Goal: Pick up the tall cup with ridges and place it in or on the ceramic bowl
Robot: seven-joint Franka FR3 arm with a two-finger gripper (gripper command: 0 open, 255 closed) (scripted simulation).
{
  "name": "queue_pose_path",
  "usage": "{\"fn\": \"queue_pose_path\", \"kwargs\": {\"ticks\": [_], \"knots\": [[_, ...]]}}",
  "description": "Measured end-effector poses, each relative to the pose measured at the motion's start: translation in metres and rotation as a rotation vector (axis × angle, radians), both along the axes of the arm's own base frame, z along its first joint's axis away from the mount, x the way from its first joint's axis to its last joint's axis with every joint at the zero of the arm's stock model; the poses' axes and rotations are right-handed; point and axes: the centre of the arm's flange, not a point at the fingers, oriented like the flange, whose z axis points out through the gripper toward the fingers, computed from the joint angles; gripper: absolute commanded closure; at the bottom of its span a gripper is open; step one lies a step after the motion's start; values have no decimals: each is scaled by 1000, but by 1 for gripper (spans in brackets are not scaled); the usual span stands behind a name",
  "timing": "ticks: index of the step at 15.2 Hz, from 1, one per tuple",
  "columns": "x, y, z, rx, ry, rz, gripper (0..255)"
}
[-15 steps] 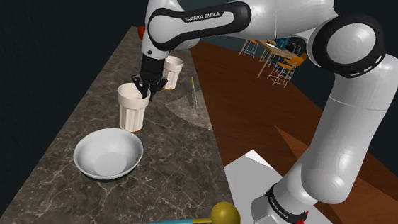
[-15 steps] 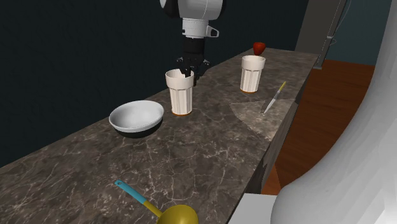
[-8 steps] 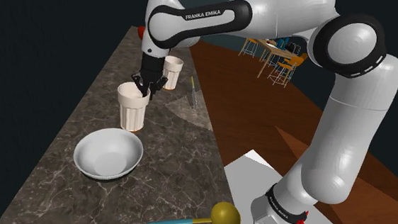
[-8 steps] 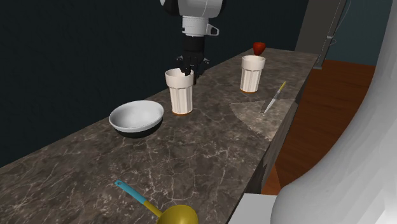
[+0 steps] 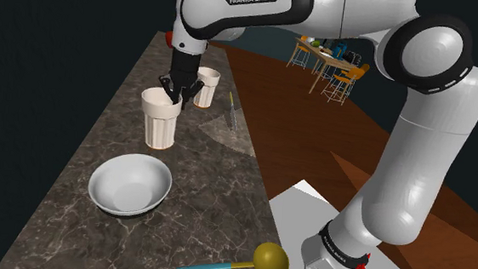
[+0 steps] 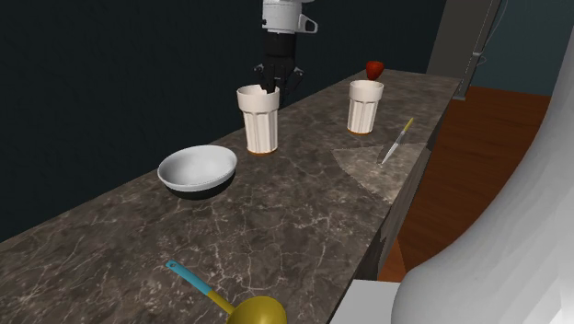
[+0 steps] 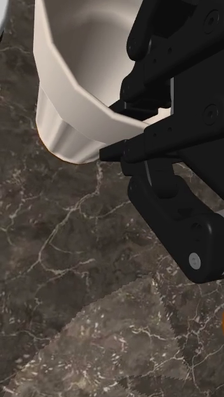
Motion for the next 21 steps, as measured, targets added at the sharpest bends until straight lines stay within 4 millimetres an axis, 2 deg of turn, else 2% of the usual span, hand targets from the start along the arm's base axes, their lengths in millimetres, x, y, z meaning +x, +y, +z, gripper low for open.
{"fn": "queue_pose_path", "kwargs": {"ticks": [18, 21], "knots": [[0, 0, 95, 0, 0, 0, 255], [-5, 4, 107, 0, 0, 0, 255]]}}
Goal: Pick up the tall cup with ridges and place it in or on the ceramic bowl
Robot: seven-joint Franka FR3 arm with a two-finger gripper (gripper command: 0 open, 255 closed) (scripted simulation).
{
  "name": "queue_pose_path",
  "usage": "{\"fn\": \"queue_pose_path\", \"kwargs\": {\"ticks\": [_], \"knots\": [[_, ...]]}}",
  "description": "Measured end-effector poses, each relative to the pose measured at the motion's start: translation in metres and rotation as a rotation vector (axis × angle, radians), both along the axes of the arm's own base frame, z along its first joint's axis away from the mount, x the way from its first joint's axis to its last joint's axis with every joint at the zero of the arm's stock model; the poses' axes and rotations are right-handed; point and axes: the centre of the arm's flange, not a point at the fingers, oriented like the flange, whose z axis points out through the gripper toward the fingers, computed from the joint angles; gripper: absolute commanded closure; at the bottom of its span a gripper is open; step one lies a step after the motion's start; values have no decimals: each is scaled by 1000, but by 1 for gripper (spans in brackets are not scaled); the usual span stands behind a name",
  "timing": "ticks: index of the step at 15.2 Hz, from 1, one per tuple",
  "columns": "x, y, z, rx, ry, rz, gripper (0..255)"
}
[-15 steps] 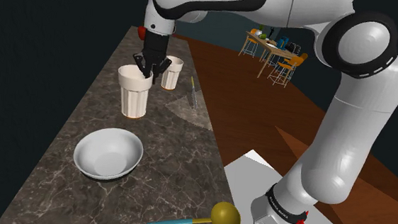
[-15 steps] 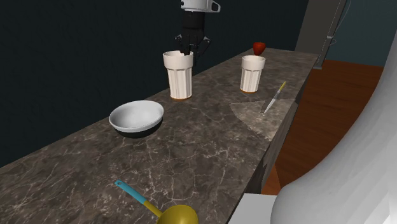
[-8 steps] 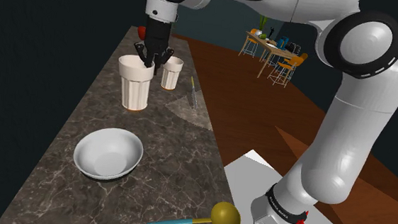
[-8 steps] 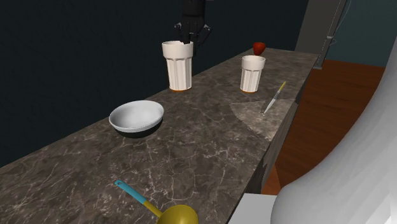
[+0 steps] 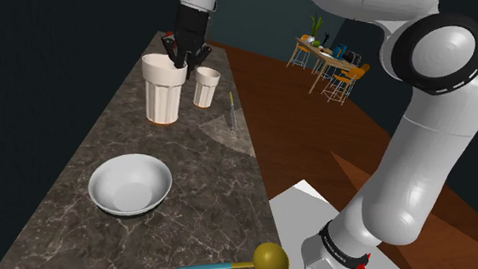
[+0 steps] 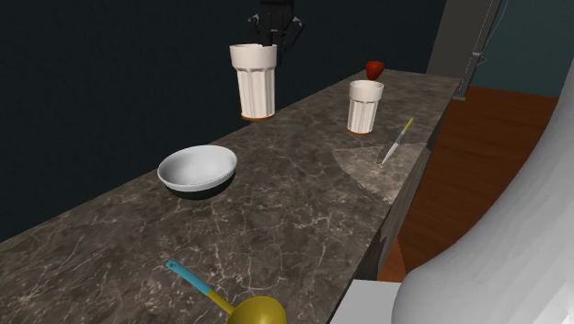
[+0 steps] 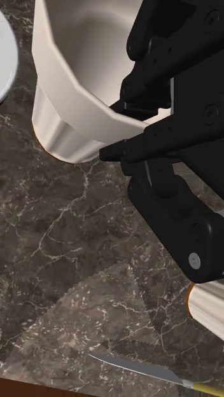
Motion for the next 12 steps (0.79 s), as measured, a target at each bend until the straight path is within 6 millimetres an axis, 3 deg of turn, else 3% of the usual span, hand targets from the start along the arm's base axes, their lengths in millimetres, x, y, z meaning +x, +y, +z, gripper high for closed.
{"fn": "queue_pose_path", "kwargs": {"ticks": [3, 12], "knots": [[-20, 19, 14, 1, 0, 1, 255], [-110, 94, 45, 0, 0, 2, 255]]}}
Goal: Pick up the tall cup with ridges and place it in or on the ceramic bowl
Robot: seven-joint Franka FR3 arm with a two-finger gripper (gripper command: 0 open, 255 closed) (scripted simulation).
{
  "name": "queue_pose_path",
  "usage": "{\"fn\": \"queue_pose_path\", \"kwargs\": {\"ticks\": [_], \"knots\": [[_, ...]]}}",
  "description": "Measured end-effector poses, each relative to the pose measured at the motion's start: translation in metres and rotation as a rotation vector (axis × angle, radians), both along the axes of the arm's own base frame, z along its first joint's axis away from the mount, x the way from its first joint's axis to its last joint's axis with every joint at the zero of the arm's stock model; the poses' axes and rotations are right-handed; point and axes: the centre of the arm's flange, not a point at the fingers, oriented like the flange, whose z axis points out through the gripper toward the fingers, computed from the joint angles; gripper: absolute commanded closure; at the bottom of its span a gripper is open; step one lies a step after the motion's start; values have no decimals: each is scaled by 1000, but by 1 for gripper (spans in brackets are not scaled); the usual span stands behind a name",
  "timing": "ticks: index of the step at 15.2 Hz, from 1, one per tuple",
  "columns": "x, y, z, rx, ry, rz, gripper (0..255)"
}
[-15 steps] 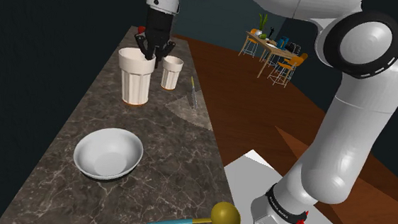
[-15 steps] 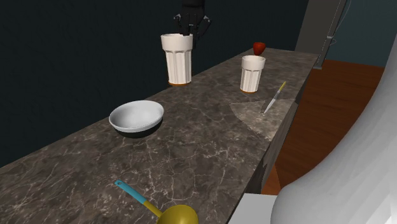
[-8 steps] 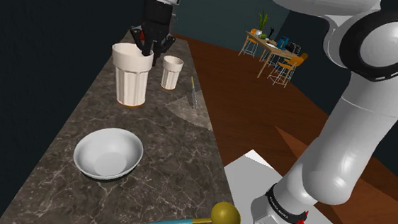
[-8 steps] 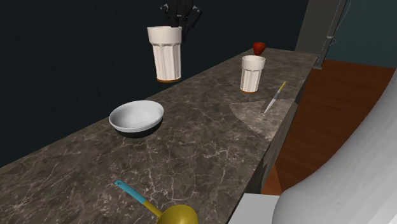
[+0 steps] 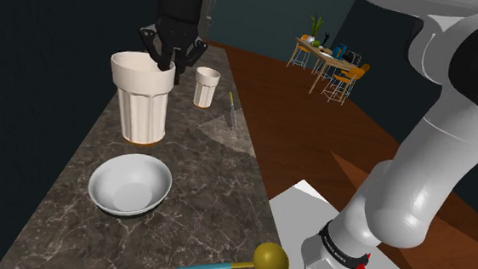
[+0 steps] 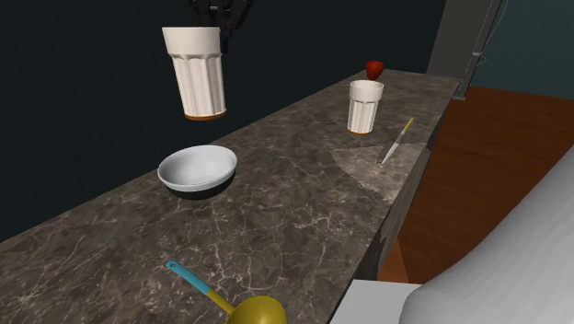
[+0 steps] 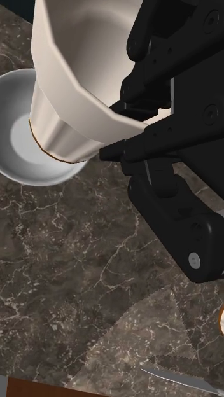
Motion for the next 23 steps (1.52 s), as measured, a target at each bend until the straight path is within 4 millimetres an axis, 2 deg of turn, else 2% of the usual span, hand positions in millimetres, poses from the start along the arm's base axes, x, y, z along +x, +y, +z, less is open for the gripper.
{"fn": "queue_pose_path", "kwargs": {"ticks": [3, 5, 23], "knots": [[-30, 25, 10, 0, 0, 1, 255], [-35, 30, 3, 0, 0, 0, 255], [-37, 31, -89, -1, 1, -1, 255]]}}
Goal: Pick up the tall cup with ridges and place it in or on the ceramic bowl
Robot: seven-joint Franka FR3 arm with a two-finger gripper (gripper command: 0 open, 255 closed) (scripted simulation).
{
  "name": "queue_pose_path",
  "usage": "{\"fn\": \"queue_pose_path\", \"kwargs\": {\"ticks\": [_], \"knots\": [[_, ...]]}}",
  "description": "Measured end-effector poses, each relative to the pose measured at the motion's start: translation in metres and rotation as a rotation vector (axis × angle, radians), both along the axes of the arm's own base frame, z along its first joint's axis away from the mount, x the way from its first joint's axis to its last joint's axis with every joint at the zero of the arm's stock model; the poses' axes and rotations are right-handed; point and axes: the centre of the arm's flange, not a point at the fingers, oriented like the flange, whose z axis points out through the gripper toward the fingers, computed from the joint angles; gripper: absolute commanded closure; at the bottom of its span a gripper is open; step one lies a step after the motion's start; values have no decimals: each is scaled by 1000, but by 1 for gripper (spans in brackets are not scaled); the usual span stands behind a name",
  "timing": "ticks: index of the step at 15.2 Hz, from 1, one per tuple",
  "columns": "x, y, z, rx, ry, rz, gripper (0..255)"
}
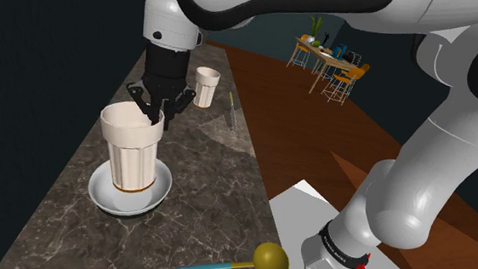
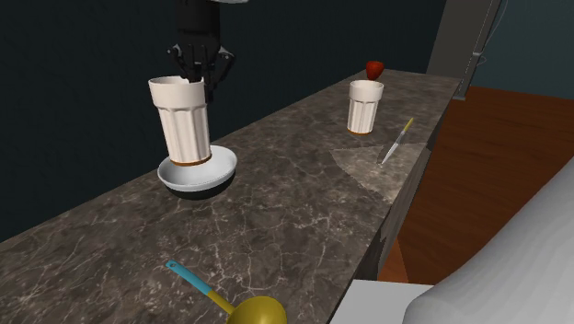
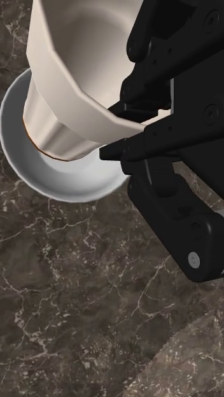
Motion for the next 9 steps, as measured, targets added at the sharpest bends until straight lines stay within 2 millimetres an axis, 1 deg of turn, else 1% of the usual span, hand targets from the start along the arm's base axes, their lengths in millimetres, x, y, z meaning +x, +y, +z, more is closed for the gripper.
{"fn": "queue_pose_path", "kwargs": {"ticks": [4, 6, 9], "knots": [[0, 0, -21, 0, 0, 0, 255], [0, 0, -25, 0, 0, 0, 255], [1, -1, -26, 0, 0, 0, 255]]}}
